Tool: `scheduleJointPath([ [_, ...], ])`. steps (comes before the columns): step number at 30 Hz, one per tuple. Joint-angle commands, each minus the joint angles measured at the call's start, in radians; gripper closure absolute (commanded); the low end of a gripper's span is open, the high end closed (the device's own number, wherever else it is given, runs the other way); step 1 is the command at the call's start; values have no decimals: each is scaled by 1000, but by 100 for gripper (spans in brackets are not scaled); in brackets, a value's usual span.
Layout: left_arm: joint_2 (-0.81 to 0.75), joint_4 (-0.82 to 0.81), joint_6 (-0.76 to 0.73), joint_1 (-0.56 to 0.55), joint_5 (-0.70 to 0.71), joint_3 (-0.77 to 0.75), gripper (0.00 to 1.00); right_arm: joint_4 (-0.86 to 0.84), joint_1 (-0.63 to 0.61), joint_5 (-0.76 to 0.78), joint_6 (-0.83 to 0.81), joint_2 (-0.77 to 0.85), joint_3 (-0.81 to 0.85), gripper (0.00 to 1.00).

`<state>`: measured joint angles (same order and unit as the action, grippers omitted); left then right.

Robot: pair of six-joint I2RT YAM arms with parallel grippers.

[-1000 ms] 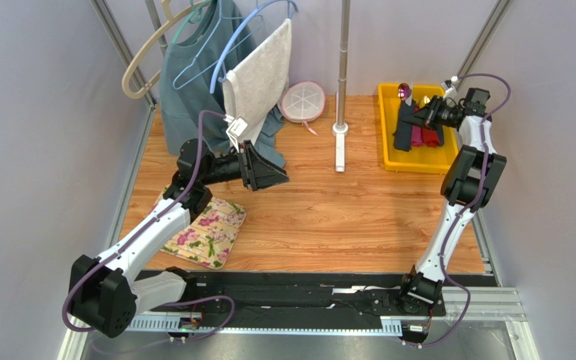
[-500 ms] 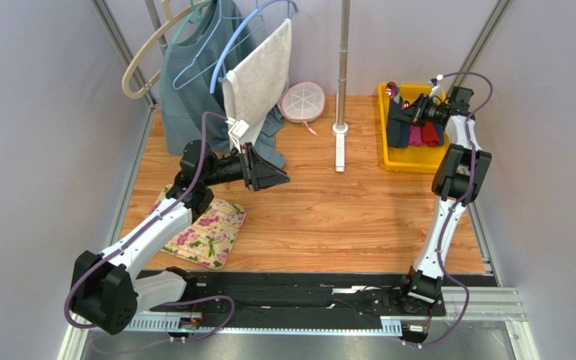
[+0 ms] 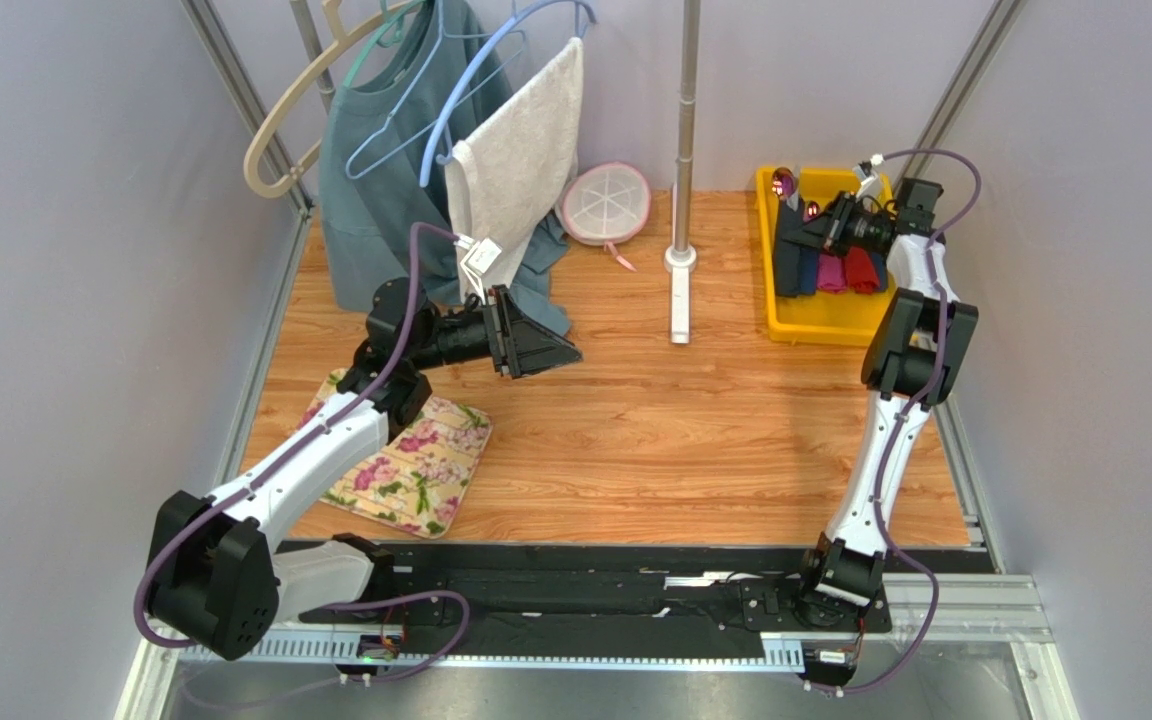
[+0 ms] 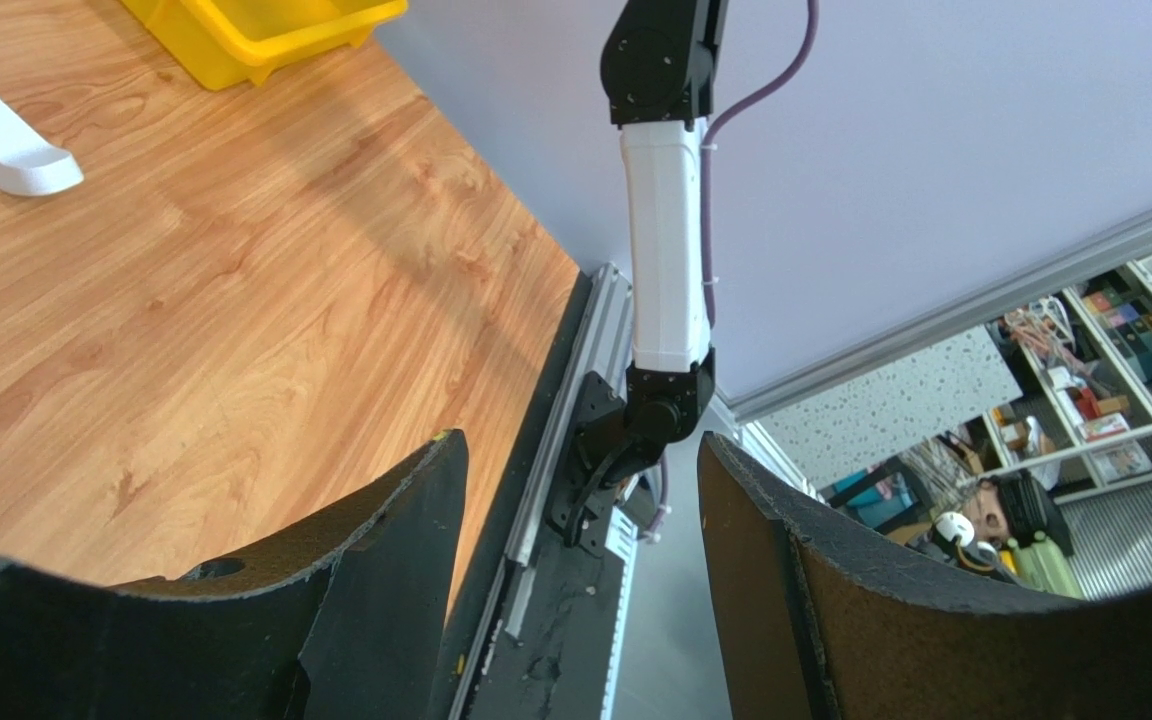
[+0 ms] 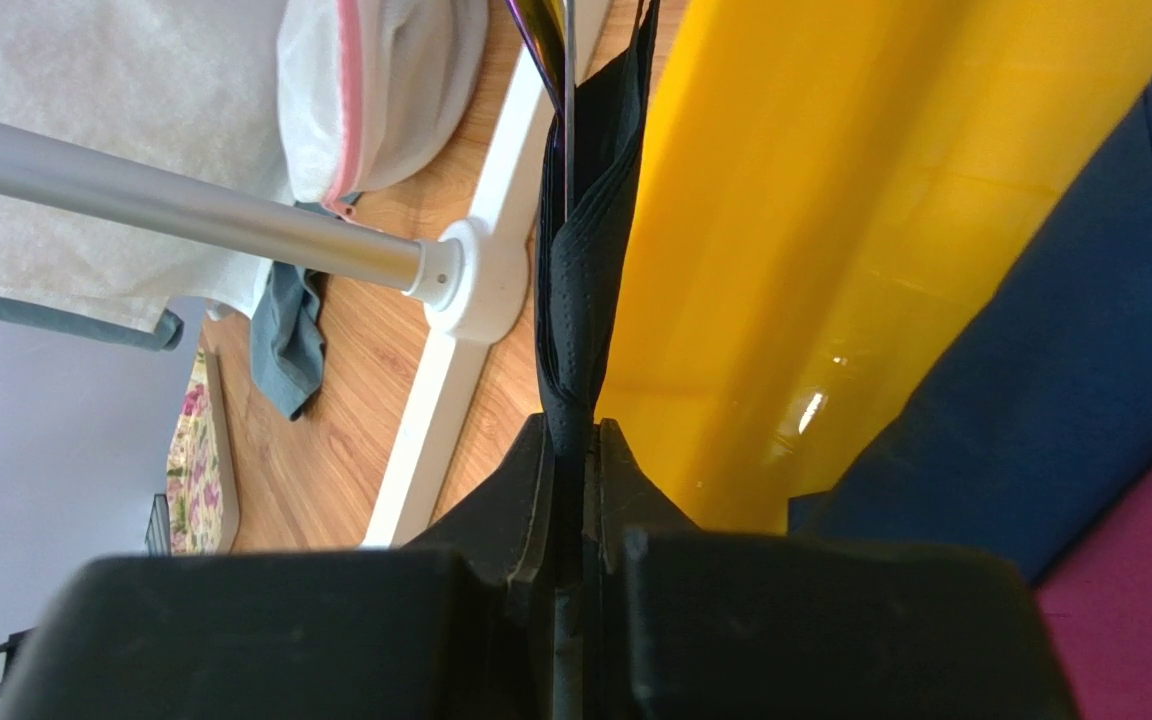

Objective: Place the utensils on the paper napkin and roll it up

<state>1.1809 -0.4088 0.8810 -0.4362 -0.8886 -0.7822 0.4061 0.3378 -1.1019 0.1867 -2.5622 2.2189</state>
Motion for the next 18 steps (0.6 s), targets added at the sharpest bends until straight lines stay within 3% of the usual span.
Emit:
scheduleJointPath([
  [1, 3, -36, 15, 2, 7, -3, 34, -53, 0, 2, 0, -9, 53, 100],
  [18, 11, -21, 21, 22, 10, 0, 35, -4, -13, 137, -23, -29, 90, 100],
])
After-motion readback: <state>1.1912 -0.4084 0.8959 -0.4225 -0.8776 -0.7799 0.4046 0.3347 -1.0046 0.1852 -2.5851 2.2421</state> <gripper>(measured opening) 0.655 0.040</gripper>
